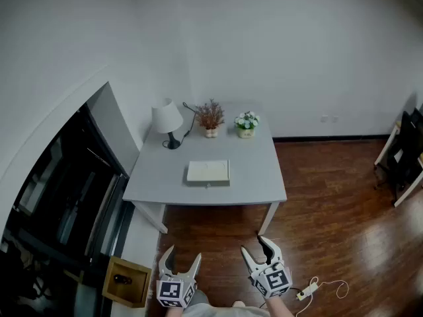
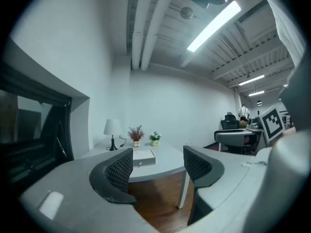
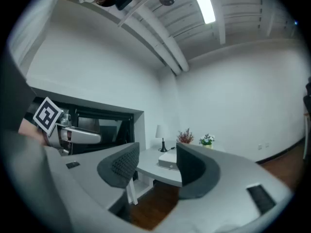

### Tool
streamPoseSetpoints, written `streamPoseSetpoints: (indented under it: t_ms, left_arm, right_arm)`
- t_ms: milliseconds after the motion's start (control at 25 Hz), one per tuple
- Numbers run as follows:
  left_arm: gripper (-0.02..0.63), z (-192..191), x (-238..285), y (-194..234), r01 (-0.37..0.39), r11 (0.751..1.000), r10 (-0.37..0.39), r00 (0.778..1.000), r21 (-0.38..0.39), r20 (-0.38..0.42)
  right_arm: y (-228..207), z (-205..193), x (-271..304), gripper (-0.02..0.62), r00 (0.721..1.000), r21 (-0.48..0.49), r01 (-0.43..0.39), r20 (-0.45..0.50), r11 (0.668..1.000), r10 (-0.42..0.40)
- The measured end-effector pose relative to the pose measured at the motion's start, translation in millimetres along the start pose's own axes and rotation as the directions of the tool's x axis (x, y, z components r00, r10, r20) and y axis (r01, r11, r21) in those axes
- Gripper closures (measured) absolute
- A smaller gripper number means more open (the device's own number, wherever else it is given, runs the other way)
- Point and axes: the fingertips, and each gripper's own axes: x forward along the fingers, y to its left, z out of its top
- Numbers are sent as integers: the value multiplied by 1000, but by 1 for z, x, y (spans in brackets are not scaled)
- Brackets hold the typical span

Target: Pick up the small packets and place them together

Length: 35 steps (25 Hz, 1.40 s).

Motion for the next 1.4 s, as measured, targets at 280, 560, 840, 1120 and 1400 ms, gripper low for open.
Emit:
streamPoseSetpoints:
  t_ms: [280,560,840,1120,1400]
  left_arm:
    - [295,11,74,66,54,998,-53,997,-13,64]
    - [295,57,160,155,158,987,-161,982,37,102]
    - [295,81,213,224,206,978,-206,971,12,120]
    - [295,81,245,268,205,978,-206,974,24,94]
    - [295,72,275,263,165,986,-165,985,14,45]
  right_arm:
    - [12,-11,87,362,1000,-57,-5,-27,998,4]
    - [-4,26,193,362,994,-61,107,-14,992,-108]
    - [1,37,301,362,992,-48,122,-18,991,-123]
    - [4,46,353,362,995,-51,98,3,994,-98]
    - [-33,18,362,362,995,18,86,-44,996,-85]
